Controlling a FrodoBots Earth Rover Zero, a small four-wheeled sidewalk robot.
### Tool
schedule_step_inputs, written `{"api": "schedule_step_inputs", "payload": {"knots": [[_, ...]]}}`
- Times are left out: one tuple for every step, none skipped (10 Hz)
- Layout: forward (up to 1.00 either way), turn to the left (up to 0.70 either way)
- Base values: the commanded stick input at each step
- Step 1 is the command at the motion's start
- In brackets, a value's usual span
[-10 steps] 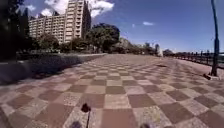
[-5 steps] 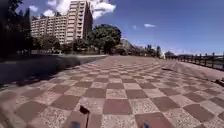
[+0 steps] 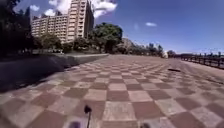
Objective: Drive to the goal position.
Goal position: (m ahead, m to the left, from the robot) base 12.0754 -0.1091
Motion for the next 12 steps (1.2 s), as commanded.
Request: {"api": "schedule_step_inputs", "payload": {"knots": [[1.00,0.00],[1.00,0.00],[1.00,0.00],[1.00,0.00],[1.00,0.00],[1.00,0.00],[1.00,0.00],[1.00,0.00],[1.00,0.00],[1.00,0.00],[1.00,0.00],[1.00,0.00]]}}
